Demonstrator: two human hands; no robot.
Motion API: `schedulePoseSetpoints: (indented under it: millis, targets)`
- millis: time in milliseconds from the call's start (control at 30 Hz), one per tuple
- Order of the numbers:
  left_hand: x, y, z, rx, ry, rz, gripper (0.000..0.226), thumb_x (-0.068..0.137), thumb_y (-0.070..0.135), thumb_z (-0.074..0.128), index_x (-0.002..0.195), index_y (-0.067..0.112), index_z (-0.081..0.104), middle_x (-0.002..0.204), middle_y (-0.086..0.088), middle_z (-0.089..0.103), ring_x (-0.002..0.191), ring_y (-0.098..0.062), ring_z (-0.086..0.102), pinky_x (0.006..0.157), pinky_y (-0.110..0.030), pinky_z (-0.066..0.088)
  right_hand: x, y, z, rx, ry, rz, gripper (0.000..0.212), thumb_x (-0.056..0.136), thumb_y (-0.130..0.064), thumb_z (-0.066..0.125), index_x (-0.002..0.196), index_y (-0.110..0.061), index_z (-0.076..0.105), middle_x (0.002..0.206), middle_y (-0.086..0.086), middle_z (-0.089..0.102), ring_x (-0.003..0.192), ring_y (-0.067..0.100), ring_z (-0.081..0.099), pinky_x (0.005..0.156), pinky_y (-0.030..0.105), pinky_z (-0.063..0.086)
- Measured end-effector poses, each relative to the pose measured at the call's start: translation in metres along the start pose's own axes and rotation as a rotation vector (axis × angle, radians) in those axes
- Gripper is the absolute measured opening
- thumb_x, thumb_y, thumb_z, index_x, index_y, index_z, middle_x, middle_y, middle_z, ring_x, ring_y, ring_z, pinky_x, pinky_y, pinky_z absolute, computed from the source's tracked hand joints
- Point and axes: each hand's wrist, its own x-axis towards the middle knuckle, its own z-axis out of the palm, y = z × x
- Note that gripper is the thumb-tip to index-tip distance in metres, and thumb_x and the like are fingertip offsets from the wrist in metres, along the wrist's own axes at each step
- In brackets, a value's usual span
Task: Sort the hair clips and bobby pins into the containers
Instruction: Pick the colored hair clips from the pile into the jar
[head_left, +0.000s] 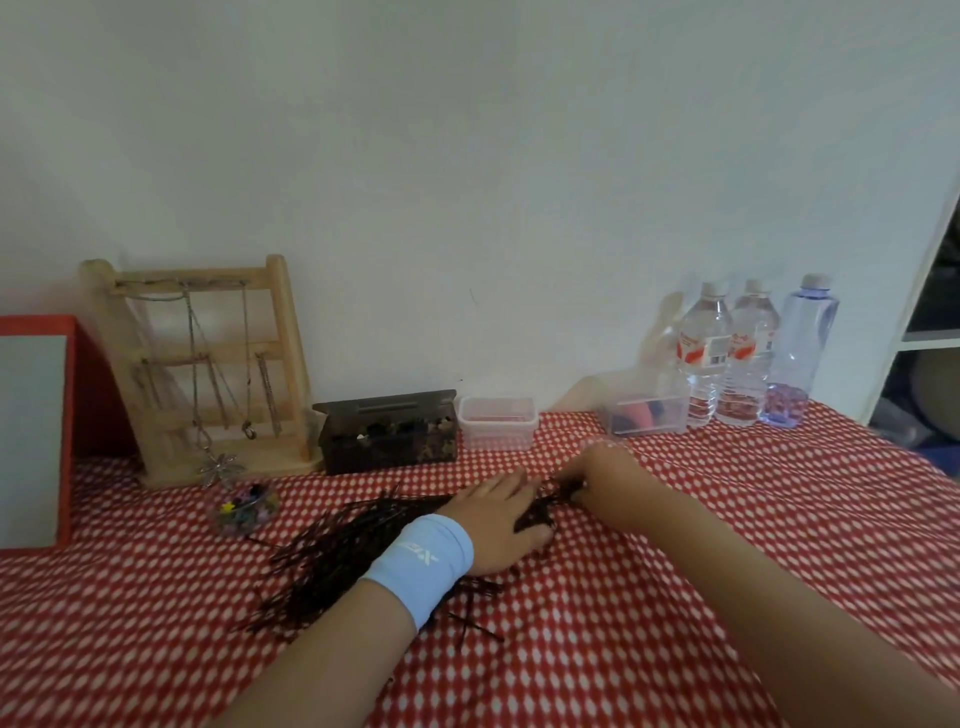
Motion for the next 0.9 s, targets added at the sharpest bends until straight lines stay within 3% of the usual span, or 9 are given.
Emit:
schedulePoseSetpoints:
  millis: [167,233,300,400,500,633,900]
  targets:
    - [-0.011,-0.016,-0.001,0.048,-0.037,-0.028,0.079,0.094,0.067,0.027,0.157,0.027,0.000,0.165,0.003,-0.004,0.151,-0.018,-0.001,0.122,-0.041,0.002,-0.008,-0.022,-0.006,0.115,-0.045,-0.110,0.024,0.092,-0.024,0.068,0.113,-0.033,0.076,0.112,-0.011,0.073,0.096,0.008,0.062,0.091,0.022,0.044]
    - [-0.021,-0.028,-0.005,0.033,-0.035,-0.049,0.083,0.092,0.067,0.034,0.157,0.024,0.005,0.164,0.003,0.004,0.150,-0.020,0.008,0.122,-0.042,0.011,-0.009,-0.032,-0.006,0.201,-0.057,-0.168,0.026,0.091,-0.022,0.070,0.115,-0.032,0.074,0.112,-0.012,0.073,0.090,0.001,0.060,0.079,0.011,0.043]
    - [-0.030,-0.039,-0.009,-0.026,0.020,-0.046,0.079,0.088,0.066,0.045,0.153,0.027,0.024,0.160,0.002,0.025,0.143,-0.021,0.030,0.117,-0.043,0.028,-0.009,-0.040,-0.007,0.311,-0.045,-0.188,0.035,0.089,-0.017,0.073,0.121,-0.030,0.070,0.115,-0.015,0.070,0.092,-0.004,0.060,0.074,0.005,0.043]
    - [-0.040,-0.049,-0.014,-0.264,0.165,-0.010,0.058,0.082,0.060,0.058,0.133,0.034,0.051,0.135,0.008,0.056,0.117,-0.013,0.055,0.100,-0.037,0.048,-0.007,-0.050,-0.012,0.507,-0.006,-0.200,0.054,0.082,-0.007,0.078,0.130,-0.029,0.063,0.111,-0.014,0.072,0.096,-0.002,0.066,0.078,0.010,0.053]
    - [-0.047,-0.046,-0.020,-0.535,0.265,-0.019,0.040,0.083,0.051,0.065,0.120,0.034,0.062,0.117,0.013,0.066,0.105,-0.006,0.061,0.094,-0.028,0.049,-0.001,-0.058,-0.017,0.621,0.003,-0.228,0.055,0.077,-0.005,0.081,0.127,-0.023,0.067,0.105,-0.012,0.075,0.094,-0.002,0.069,0.084,0.015,0.055]
    - [-0.044,-0.050,-0.023,-0.824,0.437,-0.101,0.013,0.090,0.032,0.067,0.097,0.021,0.071,0.089,0.004,0.074,0.080,-0.013,0.071,0.082,-0.029,0.053,0.005,-0.068,-0.024,0.729,0.002,-0.264,0.046,0.077,-0.009,0.084,0.121,-0.015,0.071,0.109,-0.006,0.074,0.097,0.001,0.070,0.092,0.022,0.055]
    - [-0.050,-0.063,-0.029,-1.263,0.475,-0.243,0.019,0.096,0.028,0.059,0.108,0.019,0.072,0.100,-0.006,0.075,0.072,-0.025,0.075,0.066,-0.034,0.060,0.015,-0.082,-0.025,0.766,-0.001,-0.279,0.040,0.075,0.003,0.083,0.111,-0.013,0.076,0.100,-0.003,0.078,0.091,0.006,0.073,0.085,0.023,0.058]
